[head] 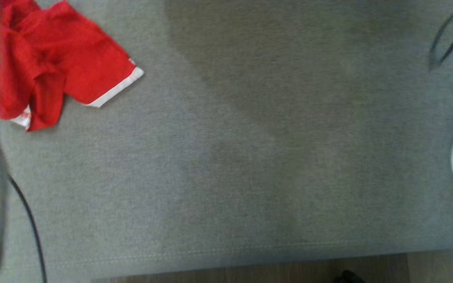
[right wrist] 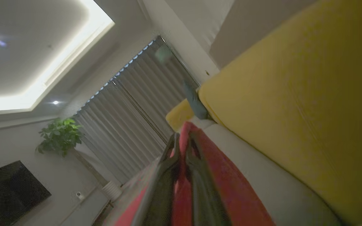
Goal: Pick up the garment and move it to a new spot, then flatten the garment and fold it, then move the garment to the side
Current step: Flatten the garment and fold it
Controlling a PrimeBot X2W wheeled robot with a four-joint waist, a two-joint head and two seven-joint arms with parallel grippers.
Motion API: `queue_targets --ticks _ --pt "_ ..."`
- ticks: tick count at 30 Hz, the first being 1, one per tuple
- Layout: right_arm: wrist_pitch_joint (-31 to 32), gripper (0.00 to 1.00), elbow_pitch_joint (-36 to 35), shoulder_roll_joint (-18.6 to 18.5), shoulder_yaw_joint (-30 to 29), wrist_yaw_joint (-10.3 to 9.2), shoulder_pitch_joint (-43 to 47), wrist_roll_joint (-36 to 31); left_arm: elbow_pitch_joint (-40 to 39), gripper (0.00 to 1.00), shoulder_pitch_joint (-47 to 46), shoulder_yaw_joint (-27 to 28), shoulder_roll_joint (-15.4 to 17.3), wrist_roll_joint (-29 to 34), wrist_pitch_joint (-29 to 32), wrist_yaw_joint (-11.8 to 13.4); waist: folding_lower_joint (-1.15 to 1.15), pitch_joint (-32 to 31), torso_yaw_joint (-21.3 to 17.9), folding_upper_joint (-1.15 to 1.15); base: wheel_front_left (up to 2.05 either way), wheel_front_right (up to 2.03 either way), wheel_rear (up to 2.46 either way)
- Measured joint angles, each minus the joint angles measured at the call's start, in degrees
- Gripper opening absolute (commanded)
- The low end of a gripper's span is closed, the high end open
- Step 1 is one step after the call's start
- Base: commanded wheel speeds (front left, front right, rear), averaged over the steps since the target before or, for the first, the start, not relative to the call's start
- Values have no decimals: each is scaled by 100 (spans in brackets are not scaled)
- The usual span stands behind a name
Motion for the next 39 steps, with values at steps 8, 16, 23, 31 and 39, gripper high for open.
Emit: queue_targets --ticks 8,16,23,31,39 --pt "459 0 915 -82 421 0 1725 -461 -387 0 2390 -136 -36 -99 2 -15 -1 -217 173 0 0 0 0" --pt "847 0 943 -282 746 0 2225 -445 -620 0 3576 -424 259 -149 3 -58 -1 -604 246 0 0 0 0" --pt "1210 0 717 -442 1272 0 2777 -447 -756 0 4281 -1125 690 -352 3 -59 -1 -1055 286 0 0 0 0" --pt "1706 0 331 -861 2026 0 3439 -456 -916 0 4827 -1649 1069 -727 18 -59 -2 -1613 378 1 0 0 0" --pt "2559 0 -285 -1298 2884 0 4259 -232 -1327 0 5275 -2602 1701 -1346 19 -60 -2 -2129 461 0 0 0 0"
